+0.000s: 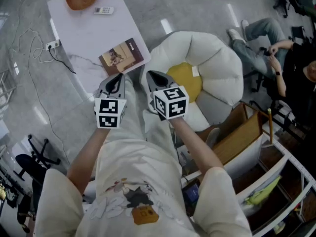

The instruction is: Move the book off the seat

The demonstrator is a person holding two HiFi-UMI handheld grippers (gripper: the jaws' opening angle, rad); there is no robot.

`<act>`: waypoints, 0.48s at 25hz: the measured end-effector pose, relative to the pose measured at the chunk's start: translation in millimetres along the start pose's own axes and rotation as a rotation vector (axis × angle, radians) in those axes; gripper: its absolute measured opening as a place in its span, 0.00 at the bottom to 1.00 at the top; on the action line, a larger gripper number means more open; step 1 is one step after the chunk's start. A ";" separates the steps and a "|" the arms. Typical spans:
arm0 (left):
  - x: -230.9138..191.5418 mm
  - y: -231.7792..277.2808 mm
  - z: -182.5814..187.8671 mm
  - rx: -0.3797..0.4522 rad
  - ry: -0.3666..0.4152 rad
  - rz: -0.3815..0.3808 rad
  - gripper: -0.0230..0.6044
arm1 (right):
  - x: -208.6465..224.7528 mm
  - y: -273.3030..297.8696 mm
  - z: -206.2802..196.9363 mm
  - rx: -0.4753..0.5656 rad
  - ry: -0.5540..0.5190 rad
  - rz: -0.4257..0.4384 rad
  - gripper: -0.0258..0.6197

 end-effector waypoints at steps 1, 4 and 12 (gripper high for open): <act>4.9 -4.8 -0.1 0.001 0.003 -0.002 0.06 | -2.2 -6.6 1.5 0.009 -0.004 0.000 0.05; 23.1 -15.9 -1.0 -0.002 0.019 -0.016 0.06 | -5.7 -30.0 3.9 0.045 0.030 0.006 0.05; 84.7 -38.5 12.6 0.036 0.069 -0.086 0.06 | 1.2 -111.4 9.7 0.185 0.149 -0.023 0.05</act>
Point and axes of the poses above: the fingertips, and each gripper's own axes: y forward along the fingers, x to its right, z out of its top, the point moved 6 cm from there along -y, backward along the fingers, and after that the axes turned 14 degrees about -y, right-handed, at the moved point
